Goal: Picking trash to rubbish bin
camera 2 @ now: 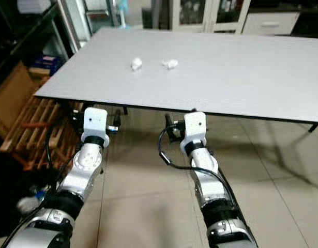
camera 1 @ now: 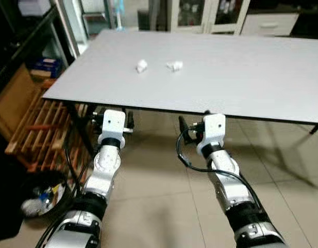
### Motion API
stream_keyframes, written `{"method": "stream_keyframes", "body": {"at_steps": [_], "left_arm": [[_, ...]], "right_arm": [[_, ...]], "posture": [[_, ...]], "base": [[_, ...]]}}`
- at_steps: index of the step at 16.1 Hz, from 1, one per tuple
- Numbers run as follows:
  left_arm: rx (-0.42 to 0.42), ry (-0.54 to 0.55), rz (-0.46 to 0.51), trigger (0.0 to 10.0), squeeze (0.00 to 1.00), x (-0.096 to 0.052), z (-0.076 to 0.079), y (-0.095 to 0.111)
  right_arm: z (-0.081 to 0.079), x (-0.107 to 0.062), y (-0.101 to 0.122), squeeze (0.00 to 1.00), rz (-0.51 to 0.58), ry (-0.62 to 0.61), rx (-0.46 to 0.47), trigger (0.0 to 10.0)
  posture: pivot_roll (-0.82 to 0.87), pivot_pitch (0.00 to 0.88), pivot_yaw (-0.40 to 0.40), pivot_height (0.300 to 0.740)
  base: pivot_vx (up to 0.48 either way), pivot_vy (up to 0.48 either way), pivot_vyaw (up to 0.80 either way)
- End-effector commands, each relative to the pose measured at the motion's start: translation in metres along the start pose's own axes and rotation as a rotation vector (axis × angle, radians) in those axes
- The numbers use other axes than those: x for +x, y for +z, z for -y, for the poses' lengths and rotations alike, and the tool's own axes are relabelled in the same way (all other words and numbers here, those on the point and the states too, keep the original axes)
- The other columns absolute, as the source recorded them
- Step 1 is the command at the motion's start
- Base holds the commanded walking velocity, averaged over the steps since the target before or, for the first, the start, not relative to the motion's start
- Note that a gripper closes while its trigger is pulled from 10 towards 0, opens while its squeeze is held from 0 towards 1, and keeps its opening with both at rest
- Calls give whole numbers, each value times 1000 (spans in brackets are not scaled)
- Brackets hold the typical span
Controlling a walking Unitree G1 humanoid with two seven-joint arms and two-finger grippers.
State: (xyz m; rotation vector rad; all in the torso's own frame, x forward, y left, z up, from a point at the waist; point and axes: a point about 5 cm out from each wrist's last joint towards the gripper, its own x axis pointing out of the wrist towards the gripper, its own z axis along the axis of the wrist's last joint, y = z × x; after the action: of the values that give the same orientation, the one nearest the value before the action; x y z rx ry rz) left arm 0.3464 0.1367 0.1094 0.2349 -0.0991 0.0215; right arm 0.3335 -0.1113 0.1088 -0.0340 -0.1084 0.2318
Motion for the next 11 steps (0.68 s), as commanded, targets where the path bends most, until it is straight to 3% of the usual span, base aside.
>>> {"method": "stream_keyframes", "body": {"at_steps": [1,3,11], "left_arm": [[-2,-11,-3,10000,0,0,7,1],[-1,-11,-3,10000,0,0,6,1],[1,-8,-5,10000,0,0,6,0]], "right_arm": [[7,-2,-1,0,-5,-10,-29,10000],[6,-2,-1,0,-2,-10,-27,10000],[6,-2,-1,0,-1,-12,-13,10000]], "posture": [[-22,63,37,740],[-21,64,37,740],[-22,58,38,740]], "base": [[368,0,481],[368,0,800],[368,0,0]]}}
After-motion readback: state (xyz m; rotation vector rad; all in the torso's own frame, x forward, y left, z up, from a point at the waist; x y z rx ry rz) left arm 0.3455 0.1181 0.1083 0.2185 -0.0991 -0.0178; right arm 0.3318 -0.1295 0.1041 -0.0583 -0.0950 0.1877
